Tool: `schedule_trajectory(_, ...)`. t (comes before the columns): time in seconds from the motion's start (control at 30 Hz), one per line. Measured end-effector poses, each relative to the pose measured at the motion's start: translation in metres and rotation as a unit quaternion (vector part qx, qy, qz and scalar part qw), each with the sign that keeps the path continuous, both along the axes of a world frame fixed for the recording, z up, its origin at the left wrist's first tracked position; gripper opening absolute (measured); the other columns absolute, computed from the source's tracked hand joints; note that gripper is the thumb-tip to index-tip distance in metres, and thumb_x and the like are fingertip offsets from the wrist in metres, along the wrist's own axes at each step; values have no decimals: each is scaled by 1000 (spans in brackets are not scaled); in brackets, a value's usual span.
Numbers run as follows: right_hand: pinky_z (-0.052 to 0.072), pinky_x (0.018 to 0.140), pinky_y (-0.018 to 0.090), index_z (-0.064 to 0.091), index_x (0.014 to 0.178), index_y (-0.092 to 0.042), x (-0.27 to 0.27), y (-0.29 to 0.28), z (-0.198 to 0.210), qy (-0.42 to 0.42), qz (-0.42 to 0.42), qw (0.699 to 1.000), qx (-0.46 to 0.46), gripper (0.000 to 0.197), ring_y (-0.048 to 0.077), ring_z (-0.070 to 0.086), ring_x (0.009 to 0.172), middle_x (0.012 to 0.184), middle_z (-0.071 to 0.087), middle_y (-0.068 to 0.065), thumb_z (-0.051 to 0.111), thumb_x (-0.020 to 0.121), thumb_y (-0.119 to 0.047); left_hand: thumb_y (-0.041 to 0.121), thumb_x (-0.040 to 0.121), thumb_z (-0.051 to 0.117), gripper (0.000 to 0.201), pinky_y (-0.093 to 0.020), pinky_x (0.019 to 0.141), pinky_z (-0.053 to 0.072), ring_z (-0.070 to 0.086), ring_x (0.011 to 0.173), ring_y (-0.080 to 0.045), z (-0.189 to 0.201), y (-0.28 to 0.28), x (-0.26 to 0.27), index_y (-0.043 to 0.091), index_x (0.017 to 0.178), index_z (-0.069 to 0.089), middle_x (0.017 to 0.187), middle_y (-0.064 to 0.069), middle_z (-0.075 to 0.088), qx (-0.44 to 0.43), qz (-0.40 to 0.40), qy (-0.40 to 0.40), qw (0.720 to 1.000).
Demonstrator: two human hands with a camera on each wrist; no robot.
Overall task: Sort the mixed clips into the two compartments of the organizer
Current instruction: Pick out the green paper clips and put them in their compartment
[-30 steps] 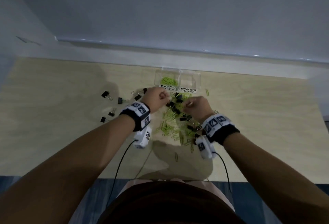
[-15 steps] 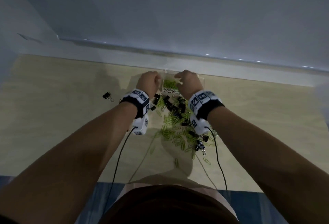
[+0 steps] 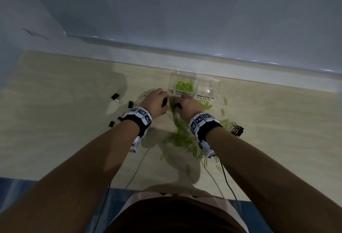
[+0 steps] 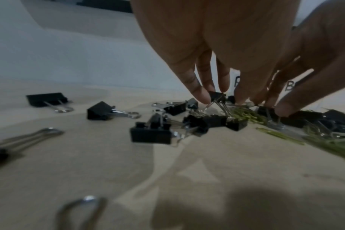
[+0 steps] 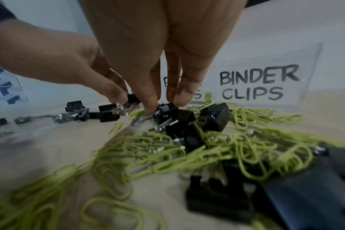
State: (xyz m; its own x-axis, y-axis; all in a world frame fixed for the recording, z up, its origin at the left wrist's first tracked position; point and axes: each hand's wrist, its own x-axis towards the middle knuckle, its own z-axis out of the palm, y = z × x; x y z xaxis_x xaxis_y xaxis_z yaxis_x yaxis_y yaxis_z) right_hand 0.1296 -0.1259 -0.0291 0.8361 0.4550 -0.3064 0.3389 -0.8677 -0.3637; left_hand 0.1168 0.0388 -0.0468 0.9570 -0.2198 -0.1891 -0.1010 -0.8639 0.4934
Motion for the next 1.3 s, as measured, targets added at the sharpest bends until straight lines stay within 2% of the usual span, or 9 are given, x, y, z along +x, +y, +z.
schedule_trajectory(0.17, 50, 84, 37, 58, 115, -9, -2, 0, -3, -5, -5, 1000, 5, 34, 31, 54, 99, 109, 48, 11, 54, 83, 5, 15, 82, 59, 28, -35, 80, 43, 53, 98, -30, 2, 28, -7, 8, 109, 56, 107, -13, 55, -4, 65, -4, 998)
schedule_trajectory(0.3, 49, 86, 32, 58, 117, -15, 1, -4, -2, 39, -55, 997, 36, 39, 26, 54, 100, 114, 50, 9, 57, 82, 3, 8, 80, 54, 30, -36, 85, 42, 48, 106, -29, 4, 41, -10, 9, 110, 56, 110, -12, 54, 12, 88, -11, 996)
schedule_trajectory(0.43, 52, 84, 37, 68, 90, -11, -7, -19, 5, 10, -67, 993, 94, 13, 26, 59, 92, 97, 63, 9, 64, 80, -4, 11, 78, 55, 34, -44, 91, 42, 44, 107, -32, 4, 32, -14, 9, 111, 59, 113, -10, 54, 62, 20, -57, 996)
schedule_trajectory(0.6, 54, 75, 29, 64, 80, -13, -27, -83, 5, -70, -231, 955, 174, 10, 18, 61, 76, 85, 64, 2, 70, 77, -5, 17, 82, 61, 24, -41, 89, 44, 45, 108, -29, -9, 6, -30, 8, 104, 62, 113, -10, 54, 29, -44, -34, 998)
schedule_trajectory(0.77, 54, 64, 43, 61, 77, -6, -53, -165, -11, -131, -322, 934, 83, 8, 30, 58, 69, 78, 60, 12, 69, 76, -5, 14, 79, 54, 23, -43, 94, 38, 43, 111, -29, -9, 15, -28, 11, 102, 59, 114, -9, 53, 71, -6, -27, 997)
schedule_trajectory(0.9, 51, 67, 43, 66, 82, -4, -56, -157, -11, -159, -259, 951, 58, 10, 34, 57, 79, 86, 62, 15, 68, 73, -2, 2, 84, 48, 41, -42, 102, 37, 43, 118, -28, 2, -8, -11, 9, 124, 54, 129, -9, 51, 69, -100, -36, 992)
schedule_trajectory(1.07, 51, 78, 36, 69, 99, -10, -46, -71, 9, -136, -59, 984, 97, 18, 26, 56, 86, 95, 64, 8, 61, 83, -10, -12, 82, 46, 65, -38, 110, 33, 35, 131, -28, -1, -42, 0, 10, 142, 33, 148, -8, 36, 115, -144, -16, 983)
schedule_trajectory(1.17, 44, 90, 42, 61, 116, -7, -34, -37, 10, -65, -33, 996, 47, 30, 33, 50, 102, 112, 58, 13, 54, 87, -10, -11, 82, 48, 59, -38, 102, 39, 41, 122, -29, -1, -50, 1, 10, 137, 40, 138, -8, 43, 124, -126, -13, 984)
schedule_trajectory(1.3, 39, 101, 40, 47, 128, -9, -21, -24, 5, 27, -55, 996, -63, 41, 32, 41, 118, 128, 46, 11, 49, 88, -6, -5, 85, 48, 36, -39, 91, 44, 44, 111, -29, -2, -55, 0, 8, 118, 55, 123, -10, 49, 123, -116, -9, 986)
